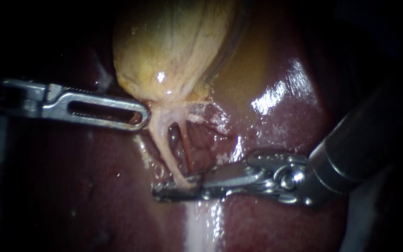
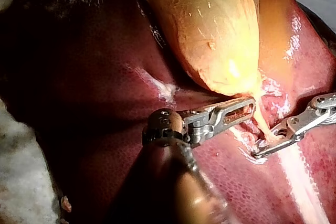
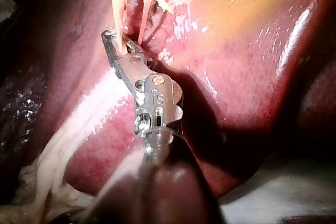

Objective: Going back first clip left tube

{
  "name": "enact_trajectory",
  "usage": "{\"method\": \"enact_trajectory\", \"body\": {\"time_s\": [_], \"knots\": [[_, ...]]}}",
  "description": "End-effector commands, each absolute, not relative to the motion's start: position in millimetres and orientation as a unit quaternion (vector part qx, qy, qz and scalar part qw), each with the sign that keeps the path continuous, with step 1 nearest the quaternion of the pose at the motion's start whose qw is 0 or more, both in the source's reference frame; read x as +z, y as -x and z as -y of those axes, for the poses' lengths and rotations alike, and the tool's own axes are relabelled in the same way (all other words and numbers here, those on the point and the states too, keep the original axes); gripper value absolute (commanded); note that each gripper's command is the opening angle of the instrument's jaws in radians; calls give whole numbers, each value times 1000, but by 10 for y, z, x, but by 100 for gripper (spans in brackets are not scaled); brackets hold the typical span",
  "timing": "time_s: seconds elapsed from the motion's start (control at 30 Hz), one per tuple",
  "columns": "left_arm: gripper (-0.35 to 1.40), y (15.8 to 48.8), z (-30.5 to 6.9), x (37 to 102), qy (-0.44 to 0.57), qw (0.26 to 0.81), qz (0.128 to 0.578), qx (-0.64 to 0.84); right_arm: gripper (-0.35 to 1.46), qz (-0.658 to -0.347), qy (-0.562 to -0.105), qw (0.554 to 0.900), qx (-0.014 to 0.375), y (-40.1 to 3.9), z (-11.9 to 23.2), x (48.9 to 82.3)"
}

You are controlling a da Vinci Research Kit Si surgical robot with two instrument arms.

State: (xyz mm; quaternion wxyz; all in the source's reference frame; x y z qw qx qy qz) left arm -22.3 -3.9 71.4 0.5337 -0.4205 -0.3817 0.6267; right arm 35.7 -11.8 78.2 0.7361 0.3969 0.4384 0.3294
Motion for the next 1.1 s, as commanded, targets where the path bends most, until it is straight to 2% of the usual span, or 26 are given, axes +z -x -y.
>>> {"method": "enact_trajectory", "body": {"time_s": [0.03,0.27,0.3,0.37,0.4,0.47,0.6,0.7,0.97,1.1], "knots": [[-35,223,39,714,421,533,382,627,-35,-438,-398,736,329,-357,119,782],[-35,223,40,714,421,533,382,627,-35,-441,-402,735,323,-358,120,783],[-35,223,40,714,421,533,382,627,-23,-455,-390,742,300,-359,120,783],[-35,222,40,714,421,533,381,627,15,-482,-374,744,273,-360,118,783],[-35,222,40,714,421,533,381,627,28,-494,-361,750,250,-361,117,783],[-35,222,40,715,421,533,381,627,42,-506,-337,760,231,-363,111,781],[-35,222,40,715,421,533,381,627,49,-515,-297,772,225,-364,98,772],[-35,222,40,715,421,533,382,627,49,-517,-284,776,223,-361,93,769],[-35,221,40,715,421,533,382,627,49,-518,-286,776,220,-349,91,762],[-35,220,41,715,421,533,382,627,49,-521,-291,775,206,-335,92,753]]}}
